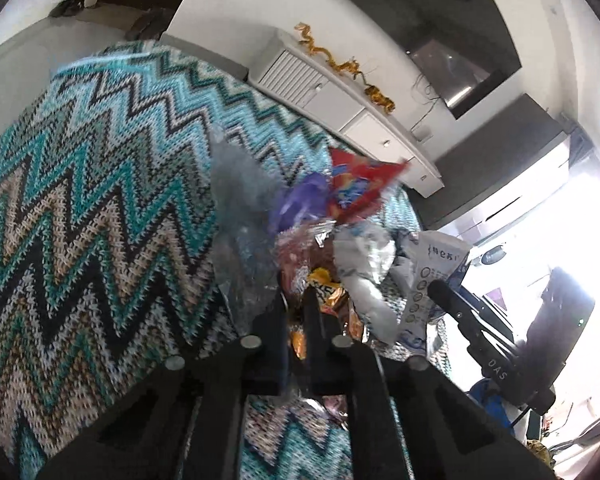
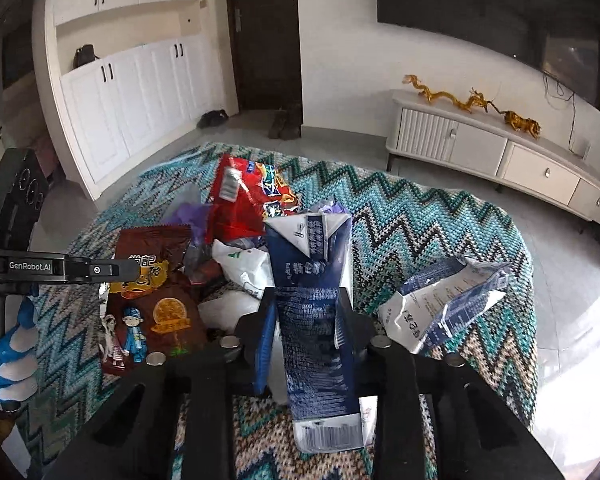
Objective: Collect trash
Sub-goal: 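Grasp the snack wrapper with the left tool while the right tool grasps the blue milk carton, then carry wrapper and carton over the bin and open both tools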
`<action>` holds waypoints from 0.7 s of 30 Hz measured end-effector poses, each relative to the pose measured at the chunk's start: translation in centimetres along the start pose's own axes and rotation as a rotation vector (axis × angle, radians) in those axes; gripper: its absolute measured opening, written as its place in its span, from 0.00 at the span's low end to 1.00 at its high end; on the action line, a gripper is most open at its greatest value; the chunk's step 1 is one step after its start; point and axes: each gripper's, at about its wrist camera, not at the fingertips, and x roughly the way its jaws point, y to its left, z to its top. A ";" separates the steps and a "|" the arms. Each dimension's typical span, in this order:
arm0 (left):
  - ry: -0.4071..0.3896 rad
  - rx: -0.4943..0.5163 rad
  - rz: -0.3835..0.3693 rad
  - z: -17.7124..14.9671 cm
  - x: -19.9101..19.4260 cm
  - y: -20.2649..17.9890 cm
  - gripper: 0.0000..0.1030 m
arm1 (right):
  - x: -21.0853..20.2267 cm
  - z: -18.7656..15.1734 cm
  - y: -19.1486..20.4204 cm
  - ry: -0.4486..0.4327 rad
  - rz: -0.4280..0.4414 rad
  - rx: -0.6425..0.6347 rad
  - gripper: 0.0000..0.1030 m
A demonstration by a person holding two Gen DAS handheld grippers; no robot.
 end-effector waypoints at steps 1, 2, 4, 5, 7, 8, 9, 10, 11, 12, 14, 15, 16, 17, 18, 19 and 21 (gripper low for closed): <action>-0.006 0.010 -0.002 -0.1 -0.4 -0.5 0.03 | -0.6 -0.1 0.0 -0.008 0.002 0.003 0.26; -0.013 0.023 -0.006 -0.3 -0.9 -1.2 0.03 | -1.4 -0.3 0.0 -0.020 0.005 0.008 0.26; -0.024 0.037 -0.013 -0.5 -1.7 -2.0 0.02 | -2.8 -0.8 0.0 -0.041 0.012 0.022 0.26; -0.030 0.044 -0.016 -0.7 -2.2 -2.5 0.02 | -3.5 -1.1 0.1 -0.050 0.014 0.030 0.26; -0.041 0.056 -0.023 -1.0 -3.2 -3.3 0.02 | -4.9 -1.7 0.0 -0.067 0.020 0.049 0.26; -0.048 0.066 -0.025 -1.3 -3.7 -3.9 0.02 | -5.6 -2.1 0.0 -0.075 0.023 0.057 0.26; -0.052 0.071 -0.025 -1.4 -4.1 -4.2 0.02 | -6.1 -2.4 -0.2 -0.081 0.027 0.065 0.26; -0.057 0.079 -0.026 -1.6 -4.6 -4.6 0.02 | -6.8 -2.9 -0.3 -0.087 0.031 0.076 0.26; -0.063 0.090 -0.030 -1.8 -5.1 -5.2 0.02 | -7.5 -3.3 -0.4 -0.094 0.034 0.086 0.26; -0.066 0.096 -0.030 -2.0 -5.4 -5.6 0.02 | -8.0 -3.6 -0.6 -0.100 0.036 0.095 0.26; -0.075 0.113 -0.033 -2.6 -6.4 -6.6 0.02 | -9.6 -4.4 -1.0 -0.122 0.041 0.122 0.26; -0.080 0.119 -0.038 -2.9 -6.9 -7.1 0.02 | -10.3 -4.6 -1.2 -0.130 0.039 0.128 0.26; -0.083 0.122 -0.041 -2.9 -7.1 -7.3 0.02 | -11.0 -4.9 -1.4 -0.140 0.035 0.135 0.26; -0.089 0.129 -0.046 -3.1 -7.7 -7.9 0.02 | -11.7 -5.2 -1.6 -0.148 0.031 0.140 0.26; -0.093 0.133 -0.049 -3.2 -7.9 -8.1 0.02 | -12.2 -5.5 -1.8 -0.154 0.028 0.145 0.26; -0.097 0.138 -0.055 -3.3 -8.3 -8.5 0.02 | -12.9 -5.9 -2.0 -0.162 0.024 0.153 0.26; -0.102 0.152 -0.070 -3.5 -8.9 -9.5 0.02 | -14.4 -6.8 -2.8 -0.180 0.008 0.170 0.26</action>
